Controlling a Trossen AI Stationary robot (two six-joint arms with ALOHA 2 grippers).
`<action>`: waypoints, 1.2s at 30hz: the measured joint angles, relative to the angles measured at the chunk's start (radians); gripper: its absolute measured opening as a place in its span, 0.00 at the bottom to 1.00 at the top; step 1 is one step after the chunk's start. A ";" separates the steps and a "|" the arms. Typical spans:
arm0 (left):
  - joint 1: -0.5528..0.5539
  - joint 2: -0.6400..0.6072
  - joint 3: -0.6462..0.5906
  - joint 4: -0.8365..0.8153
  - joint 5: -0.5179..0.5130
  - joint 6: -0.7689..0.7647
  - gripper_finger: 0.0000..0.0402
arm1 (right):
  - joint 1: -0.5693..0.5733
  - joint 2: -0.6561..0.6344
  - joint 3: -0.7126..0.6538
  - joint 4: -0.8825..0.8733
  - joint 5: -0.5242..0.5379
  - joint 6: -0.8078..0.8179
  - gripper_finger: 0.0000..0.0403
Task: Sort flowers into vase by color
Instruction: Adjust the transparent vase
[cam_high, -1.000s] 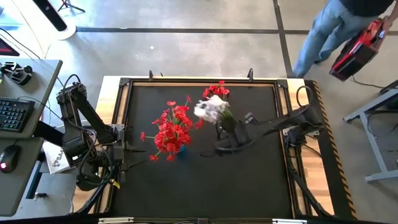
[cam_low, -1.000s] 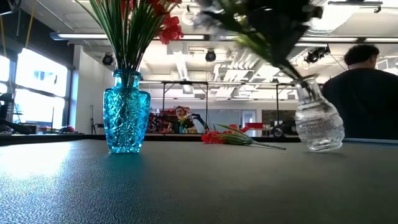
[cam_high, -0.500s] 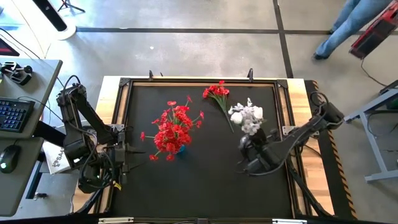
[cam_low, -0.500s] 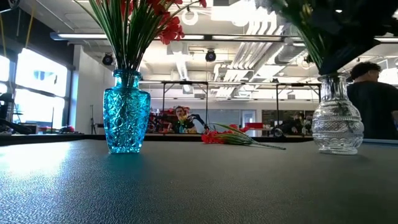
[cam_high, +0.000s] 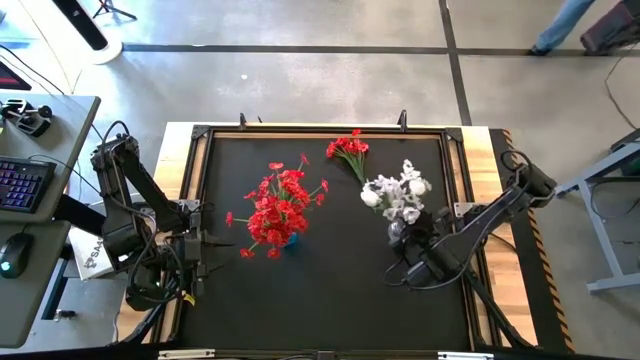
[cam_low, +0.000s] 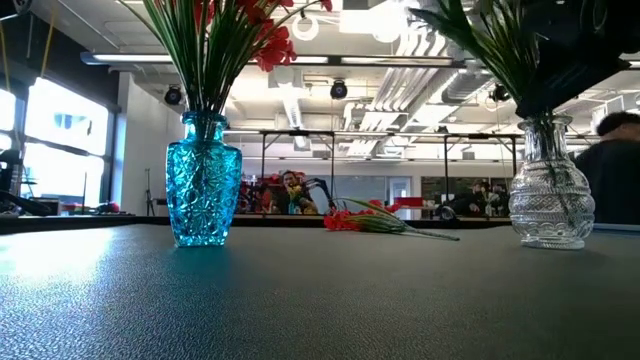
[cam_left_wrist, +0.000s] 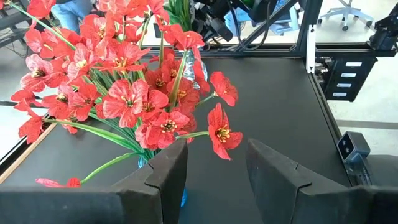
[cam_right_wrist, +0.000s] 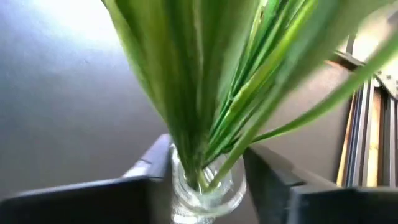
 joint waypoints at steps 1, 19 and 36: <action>0.000 0.000 0.000 0.000 0.000 0.000 0.38 | 0.000 -0.003 0.000 -0.001 -0.014 0.000 0.37; 0.000 0.000 0.000 0.001 -0.001 0.000 0.38 | 0.026 -0.126 -0.039 0.117 -0.279 -0.172 0.89; 0.000 0.002 0.000 0.001 -0.001 0.000 0.38 | 0.026 -0.125 -0.321 0.473 0.049 -0.135 0.59</action>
